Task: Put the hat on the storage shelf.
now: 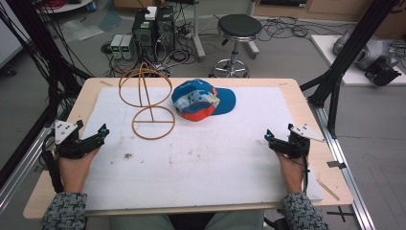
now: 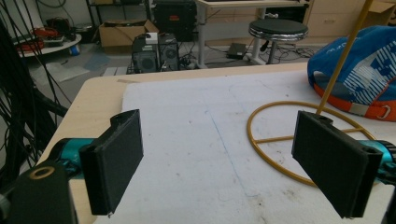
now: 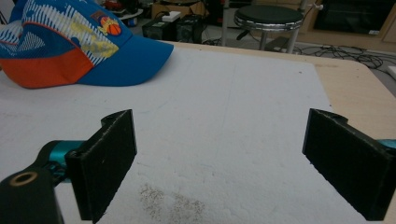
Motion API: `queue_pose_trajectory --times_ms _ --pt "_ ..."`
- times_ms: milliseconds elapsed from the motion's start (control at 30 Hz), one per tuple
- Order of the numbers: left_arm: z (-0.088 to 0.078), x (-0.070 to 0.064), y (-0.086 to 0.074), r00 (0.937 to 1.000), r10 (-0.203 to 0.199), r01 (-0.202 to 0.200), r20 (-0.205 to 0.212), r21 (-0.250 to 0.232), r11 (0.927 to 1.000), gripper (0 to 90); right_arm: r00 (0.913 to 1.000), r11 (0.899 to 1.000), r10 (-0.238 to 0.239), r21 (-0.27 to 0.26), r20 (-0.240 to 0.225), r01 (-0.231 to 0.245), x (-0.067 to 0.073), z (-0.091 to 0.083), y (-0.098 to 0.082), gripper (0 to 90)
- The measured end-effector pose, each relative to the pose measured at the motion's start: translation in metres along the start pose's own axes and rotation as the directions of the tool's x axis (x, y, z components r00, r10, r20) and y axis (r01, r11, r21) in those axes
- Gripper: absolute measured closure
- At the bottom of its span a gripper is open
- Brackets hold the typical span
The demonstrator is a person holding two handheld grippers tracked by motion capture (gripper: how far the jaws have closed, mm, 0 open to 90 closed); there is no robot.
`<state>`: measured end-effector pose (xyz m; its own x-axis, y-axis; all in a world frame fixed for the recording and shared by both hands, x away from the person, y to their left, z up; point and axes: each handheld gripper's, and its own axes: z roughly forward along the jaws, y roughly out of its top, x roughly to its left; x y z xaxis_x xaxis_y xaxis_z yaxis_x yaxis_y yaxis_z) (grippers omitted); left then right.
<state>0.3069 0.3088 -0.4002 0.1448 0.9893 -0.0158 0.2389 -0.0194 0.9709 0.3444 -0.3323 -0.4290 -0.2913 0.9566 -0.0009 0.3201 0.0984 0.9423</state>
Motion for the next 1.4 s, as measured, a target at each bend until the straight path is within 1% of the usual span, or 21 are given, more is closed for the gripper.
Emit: queue_pose_trajectory --times_ms 200,333,533,567,733,800,833,900,933,967,1000,1033,1067,1100,1167,1200,1233,1300,1333,1367,1400 --pt "-0.001 -0.001 0.002 1.0000 0.007 -0.007 0.001 -0.005 1.0000 17.2 0.9999 1.000 -0.007 -0.008 -0.012 0.007 0.002 -0.002 0.001 8.9" --pt "-0.001 -0.001 0.003 1.0000 -0.004 0.004 0.003 -0.009 0.9999 17.2 0.9998 1.000 -0.010 0.001 -0.019 0.010 0.003 -0.001 0.000 8.9" --pt "0.000 -0.002 0.003 1.0000 0.000 0.000 0.004 -0.005 1.0000 17.2 0.9997 1.000 -0.012 -0.005 -0.023 0.012 0.005 -0.002 0.000 8.9" --pt "0.000 -0.001 0.002 1.0000 0.002 -0.002 0.005 -0.002 1.0000 17.2 0.9995 1.000 -0.020 -0.007 -0.026 0.020 0.005 -0.001 0.000 8.9" --pt "-0.001 0.000 0.001 1.0000 0.001 -0.001 0.001 0.003 1.0000 17.2 0.9987 1.000 -0.017 -0.025 -0.049 0.016 0.011 -0.001 0.004 9.0" --pt "0.000 0.000 0.000 1.0000 0.004 -0.004 0.005 0.007 1.0000 17.2 0.9974 0.999 -0.015 -0.031 -0.070 0.013 0.015 0.001 0.008 8.9" --pt "0.001 0.000 -0.001 1.0000 0.003 -0.003 0.004 0.009 1.0000 17.4 0.9950 1.000 -0.024 -0.014 -0.097 0.022 0.019 0.006 0.013 8.9" --pt "0.001 0.000 -0.001 1.0000 0.005 -0.005 0.006 0.015 0.9999 17.3 0.9938 1.000 -0.028 -0.008 -0.108 0.028 0.021 0.009 0.015 8.9" --pt "0.002 0.000 -0.001 1.0000 0.004 -0.004 0.009 0.018 0.9998 17.4 0.9905 0.999 -0.054 -0.006 -0.126 0.054 0.026 0.015 0.020 9.0" --pt "0.002 0.000 -0.001 1.0000 0.004 -0.004 0.009 0.018 0.9998 17.4 0.9905 0.999 -0.054 -0.006 -0.126 0.054 0.026 0.015 0.020 9.0" --pt "0.002 0.000 -0.001 0.9999 0.003 -0.003 0.010 0.017 0.9998 17.4 0.9878 0.999 -0.047 -0.015 -0.149 0.045 0.029 0.022 0.027 8.9" --pt "0.002 0.000 -0.001 0.9999 0.002 -0.002 0.011 0.016 0.9999 17.4 0.9878 0.999 -0.047 -0.015 -0.149 0.045 0.029 0.022 0.027 8.9" --pt "0.002 0.000 -0.001 0.9999 0.001 -0.002 0.014 0.016 0.9999 17.4 0.9871 0.999 -0.031 -0.018 -0.157 0.029 0.029 0.024 0.030 8.9" --pt "0.002 0.000 -0.002 0.9999 0.003 -0.003 0.014 0.017 0.9999 17.4 0.9799 0.999 0.032 -0.021 -0.197 -0.037 0.028 0.033 0.040 8.9" --pt "0.001 0.000 -0.001 0.9999 0.001 -0.001 0.016 0.018 0.9998 17.4 0.9713 0.998 0.063 -0.015 -0.229 -0.069 0.027 0.041 0.048 8.9" --pt "0.002 0.000 -0.001 0.9999 -0.001 0.001 0.016 0.016 0.9999 17.4 0.9713 0.998 0.063 -0.015 -0.229 -0.069 0.027 0.041 0.048 8.9" --pt "0.002 0.001 -0.001 0.9999 -0.002 0.002 0.016 0.017 0.9999 17.4 0.9678 0.997 0.065 -0.034 -0.243 -0.075 0.029 0.050 0.060 8.9" --pt "0.002 0.001 -0.001 0.9999 -0.003 0.002 0.016 0.017 0.9999 17.4 0.9670 0.996 0.065 -0.039 -0.246 -0.077 0.030 0.053 0.063 9.0" --pt "0.002 0.001 -0.001 0.9999 -0.002 0.002 0.016 0.018 0.9998 17.5 0.9658 0.997 0.055 -0.041 -0.253 -0.067 0.033 0.057 0.070 9.2" --pt "0.002 0.001 -0.001 0.9999 -0.003 0.003 0.015 0.018 0.9998 17.5 0.9646 0.997 0.045 -0.051 -0.260 -0.060 0.035 0.061 0.075 12.1" --pt "0.002 0.001 -0.002 0.9998 -0.006 0.006 0.017 0.020 0.9998 17.5 0.9598 0.997 0.030 -0.056 -0.279 -0.047 0.041 0.068 0.084 13.8"
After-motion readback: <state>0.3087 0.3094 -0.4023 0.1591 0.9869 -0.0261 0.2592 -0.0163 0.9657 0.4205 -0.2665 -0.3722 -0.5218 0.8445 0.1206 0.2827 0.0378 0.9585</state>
